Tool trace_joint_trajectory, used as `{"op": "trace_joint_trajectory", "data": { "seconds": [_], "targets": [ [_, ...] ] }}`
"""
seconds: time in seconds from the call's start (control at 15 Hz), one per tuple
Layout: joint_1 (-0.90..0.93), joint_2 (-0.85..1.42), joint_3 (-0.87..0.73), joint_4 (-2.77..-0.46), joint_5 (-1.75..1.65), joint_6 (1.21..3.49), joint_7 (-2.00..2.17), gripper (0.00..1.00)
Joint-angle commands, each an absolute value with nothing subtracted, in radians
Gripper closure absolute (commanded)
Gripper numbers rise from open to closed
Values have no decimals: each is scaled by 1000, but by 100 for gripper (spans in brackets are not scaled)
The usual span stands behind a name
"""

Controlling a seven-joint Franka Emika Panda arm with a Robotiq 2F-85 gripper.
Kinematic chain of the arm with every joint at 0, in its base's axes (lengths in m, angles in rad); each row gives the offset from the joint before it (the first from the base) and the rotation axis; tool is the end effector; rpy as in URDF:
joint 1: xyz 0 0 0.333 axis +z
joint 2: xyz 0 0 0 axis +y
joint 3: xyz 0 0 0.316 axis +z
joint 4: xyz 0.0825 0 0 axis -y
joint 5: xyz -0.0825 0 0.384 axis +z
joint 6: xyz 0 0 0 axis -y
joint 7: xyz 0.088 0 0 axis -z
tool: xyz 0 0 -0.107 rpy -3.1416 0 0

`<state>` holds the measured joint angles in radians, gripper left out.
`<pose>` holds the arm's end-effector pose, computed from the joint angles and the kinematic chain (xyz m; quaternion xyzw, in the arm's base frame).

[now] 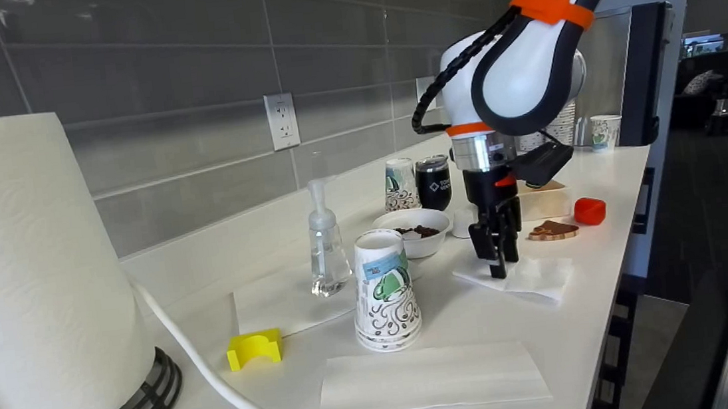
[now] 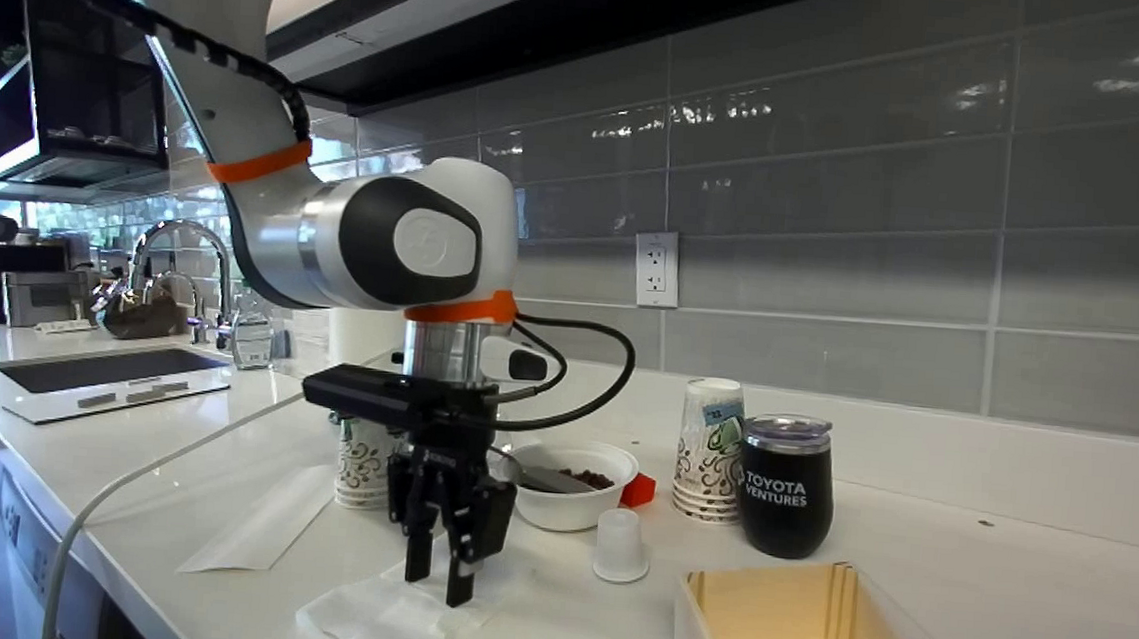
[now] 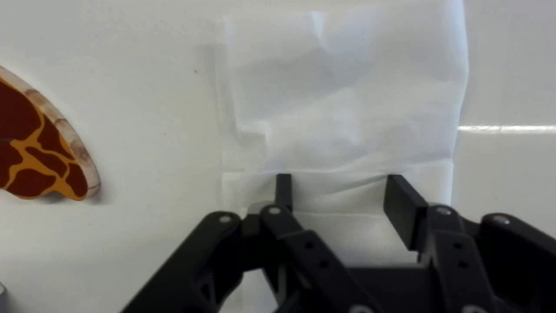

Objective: Use the tissue to wipe the table

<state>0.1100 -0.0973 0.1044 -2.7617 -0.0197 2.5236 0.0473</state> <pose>0.3648 0.0784 0.2338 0.9933 0.0910 -0.0687 0.0193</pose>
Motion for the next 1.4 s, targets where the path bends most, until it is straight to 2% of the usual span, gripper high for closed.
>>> {"op": "trace_joint_trajectory", "data": {
  "seconds": [0.0, 0.27, 0.87, 1.33],
  "targets": [
    [98, -62, 108, -2759, -67, 2566, 95, 73],
    [102, -63, 112, -2749, -86, 2568, 114, 100],
    [183, -31, 178, -2748, 15, 2660, 39, 100],
    [202, -78, 184, -2776, 25, 2492, -53, 100]
  ]
}}
